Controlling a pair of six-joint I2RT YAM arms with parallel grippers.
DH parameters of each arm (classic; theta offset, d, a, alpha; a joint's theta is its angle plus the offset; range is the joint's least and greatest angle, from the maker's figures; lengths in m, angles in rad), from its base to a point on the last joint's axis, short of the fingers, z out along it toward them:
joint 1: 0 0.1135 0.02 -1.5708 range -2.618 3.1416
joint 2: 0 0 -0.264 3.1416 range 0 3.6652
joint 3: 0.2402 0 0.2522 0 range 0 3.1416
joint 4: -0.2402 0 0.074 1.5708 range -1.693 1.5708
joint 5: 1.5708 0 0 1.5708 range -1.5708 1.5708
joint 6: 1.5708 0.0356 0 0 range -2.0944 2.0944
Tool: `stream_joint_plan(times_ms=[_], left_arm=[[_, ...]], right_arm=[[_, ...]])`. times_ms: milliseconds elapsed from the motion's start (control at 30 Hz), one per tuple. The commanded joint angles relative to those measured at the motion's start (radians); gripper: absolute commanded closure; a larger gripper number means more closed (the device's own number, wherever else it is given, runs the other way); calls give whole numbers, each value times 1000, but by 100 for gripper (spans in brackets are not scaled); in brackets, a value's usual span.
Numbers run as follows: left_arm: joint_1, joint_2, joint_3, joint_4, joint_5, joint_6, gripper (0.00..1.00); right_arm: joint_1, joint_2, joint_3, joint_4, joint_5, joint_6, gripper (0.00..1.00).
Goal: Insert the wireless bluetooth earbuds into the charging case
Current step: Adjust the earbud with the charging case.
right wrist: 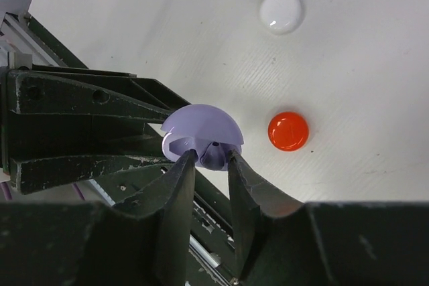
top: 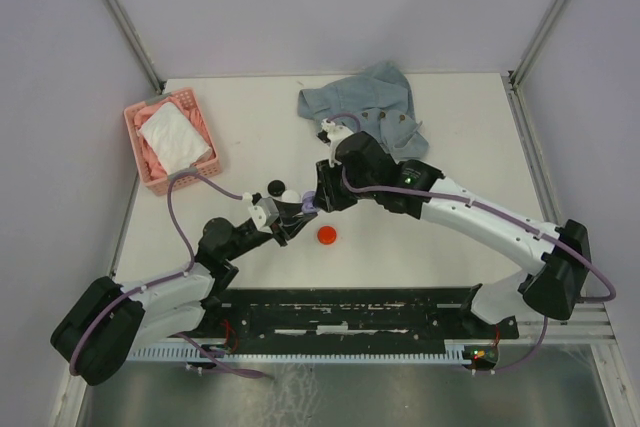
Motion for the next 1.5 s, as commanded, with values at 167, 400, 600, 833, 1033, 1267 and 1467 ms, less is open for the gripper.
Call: stream_joint_plan(times_ms=[167,400,600,833,1033,1267,1467], left_arm=[[-5,-11,-5,72,14,33,97],[-5,-13,-7,69,10,32,97],[-5,-13,-12,66,22,31,97],[-5,-7,-9,61,40,25,97],[-5,4,-7,73,58,16,97],[-5,0,2,64,109,-3,97],[-5,2,21,53,148,-26,97]], right_arm=[[-5,31,20,44,-65,29,67],[-7,28,23,43,-81,26,79],[-17,-5,37,19,-59,-6,91],[-38,-54,36,-5,-45,-59,97],[-59,-90,16,-6,-67,-117,98],[-59,-136,-29,79,-161,-208,98],[-59,-148,-62,129,-292,-288,98]])
